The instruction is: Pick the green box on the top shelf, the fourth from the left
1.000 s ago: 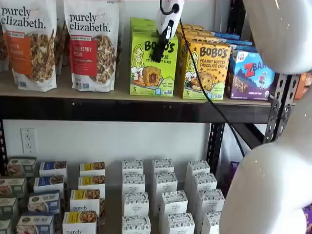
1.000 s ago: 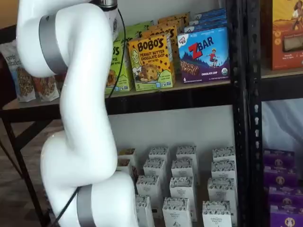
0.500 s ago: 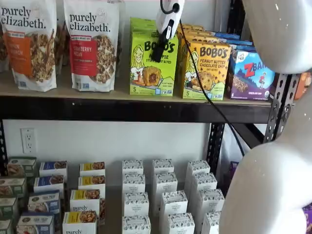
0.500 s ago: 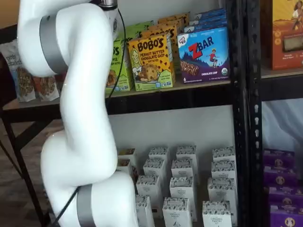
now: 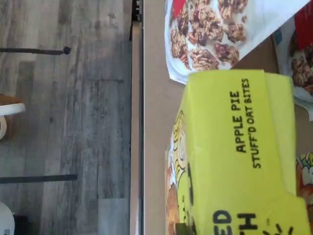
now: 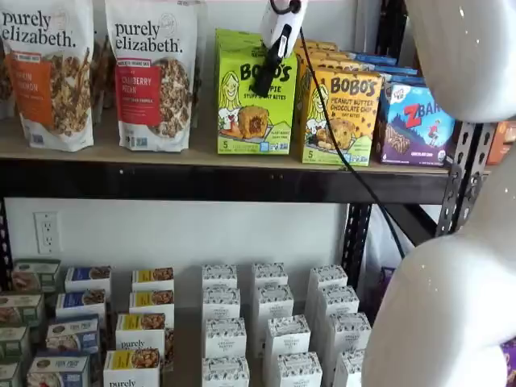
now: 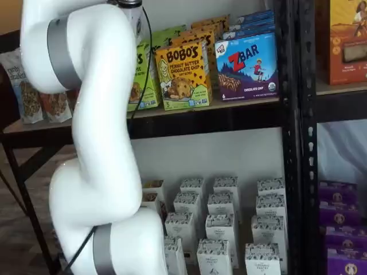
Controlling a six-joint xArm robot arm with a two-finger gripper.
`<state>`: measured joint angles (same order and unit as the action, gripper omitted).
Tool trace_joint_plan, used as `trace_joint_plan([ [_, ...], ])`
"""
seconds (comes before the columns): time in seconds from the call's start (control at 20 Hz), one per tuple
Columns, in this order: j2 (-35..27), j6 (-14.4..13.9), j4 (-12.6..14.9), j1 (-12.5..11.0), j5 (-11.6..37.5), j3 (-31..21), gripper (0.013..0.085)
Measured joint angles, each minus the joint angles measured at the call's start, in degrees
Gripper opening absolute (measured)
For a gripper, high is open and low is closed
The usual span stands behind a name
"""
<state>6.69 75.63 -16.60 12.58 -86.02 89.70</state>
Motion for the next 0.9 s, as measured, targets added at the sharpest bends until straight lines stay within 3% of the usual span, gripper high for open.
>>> trace_joint_plan([
  [0.9,3.31,-0.79,1.44,-0.30,-7.85,1.42,0.0330],
])
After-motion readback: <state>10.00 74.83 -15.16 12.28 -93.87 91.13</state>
